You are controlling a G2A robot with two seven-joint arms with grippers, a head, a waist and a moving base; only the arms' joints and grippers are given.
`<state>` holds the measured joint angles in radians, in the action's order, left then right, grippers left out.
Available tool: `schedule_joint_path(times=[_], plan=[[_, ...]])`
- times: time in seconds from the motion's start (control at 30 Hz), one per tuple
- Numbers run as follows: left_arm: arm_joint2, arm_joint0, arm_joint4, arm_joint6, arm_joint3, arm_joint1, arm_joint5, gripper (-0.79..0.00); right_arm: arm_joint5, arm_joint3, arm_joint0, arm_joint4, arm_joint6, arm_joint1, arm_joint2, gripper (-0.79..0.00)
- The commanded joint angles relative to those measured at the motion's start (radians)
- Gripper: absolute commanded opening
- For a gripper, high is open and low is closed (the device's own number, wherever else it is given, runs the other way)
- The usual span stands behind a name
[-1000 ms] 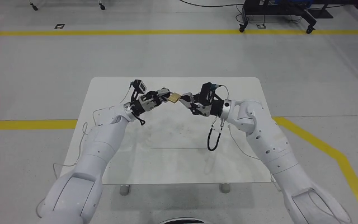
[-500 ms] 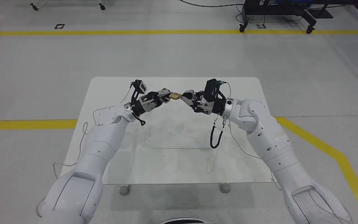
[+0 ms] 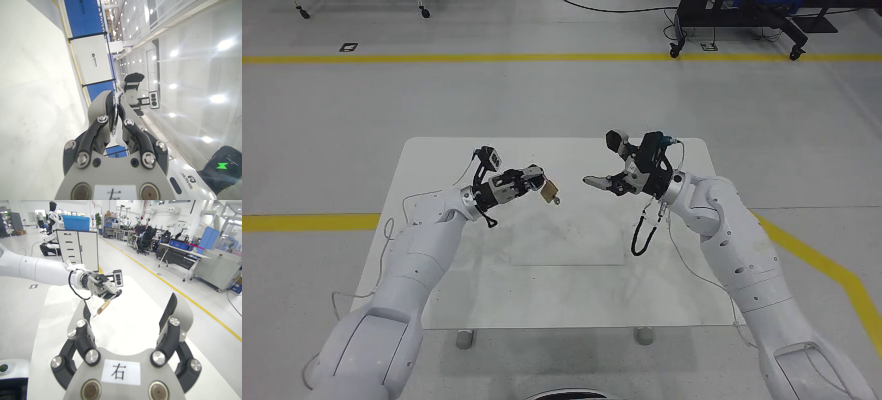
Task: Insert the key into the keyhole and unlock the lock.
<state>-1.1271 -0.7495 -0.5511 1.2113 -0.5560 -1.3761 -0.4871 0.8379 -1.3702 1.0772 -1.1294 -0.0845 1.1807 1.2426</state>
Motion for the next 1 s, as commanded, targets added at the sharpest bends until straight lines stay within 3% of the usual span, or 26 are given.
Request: schedule_joint_path(times=[0.0, 0.27, 0.33, 0.53, 0.57, 0.6, 0.63, 0.8, 0.97], plan=[[0.028, 0.002, 0.081, -0.006, -0.007, 0.001, 0.021, -0.785, -0.001, -0.004, 0.004, -0.002, -0.005, -0.001, 0.008, 0.0], [0.191, 0.023, 0.41, -0.162, -0.041, -0.029, 0.14, -0.785, -0.001, -0.004, 0.004, -0.002, -0.005, -0.001, 0.008, 0.0], [0.231, 0.028, 0.454, -0.164, -0.043, -0.042, 0.186, -0.785, -0.001, -0.004, 0.004, -0.002, -0.005, -0.001, 0.008, 0.0], [0.302, 0.047, 0.551, -0.221, -0.019, -0.069, 0.209, -0.785, -0.001, -0.004, 0.004, -0.002, -0.005, -0.001, 0.008, 0.0], [0.304, 0.05, 0.548, -0.223, -0.012, -0.072, 0.207, -0.551, -0.001, -0.004, 0.004, -0.002, -0.005, -0.001, 0.008, 0.0], [0.305, 0.053, 0.547, -0.225, -0.004, -0.074, 0.205, -0.031, -0.001, -0.004, 0.004, -0.002, -0.005, -0.001, 0.008, 0.0], [0.304, 0.056, 0.542, -0.228, 0.003, -0.075, 0.202, 0.0, -0.001, -0.004, 0.004, -0.002, -0.005, -0.001, 0.008, 0.0], [0.267, 0.067, 0.479, -0.211, 0.014, -0.07, 0.16, 0.0, -0.001, -0.004, 0.004, -0.002, -0.005, -0.001, 0.008, 0.0], [0.182, 0.075, 0.436, -0.208, -0.011, -0.03, 0.078, 0.0, -0.001, -0.004, 0.004, -0.002, -0.005, -0.001, 0.008, 0.0]])
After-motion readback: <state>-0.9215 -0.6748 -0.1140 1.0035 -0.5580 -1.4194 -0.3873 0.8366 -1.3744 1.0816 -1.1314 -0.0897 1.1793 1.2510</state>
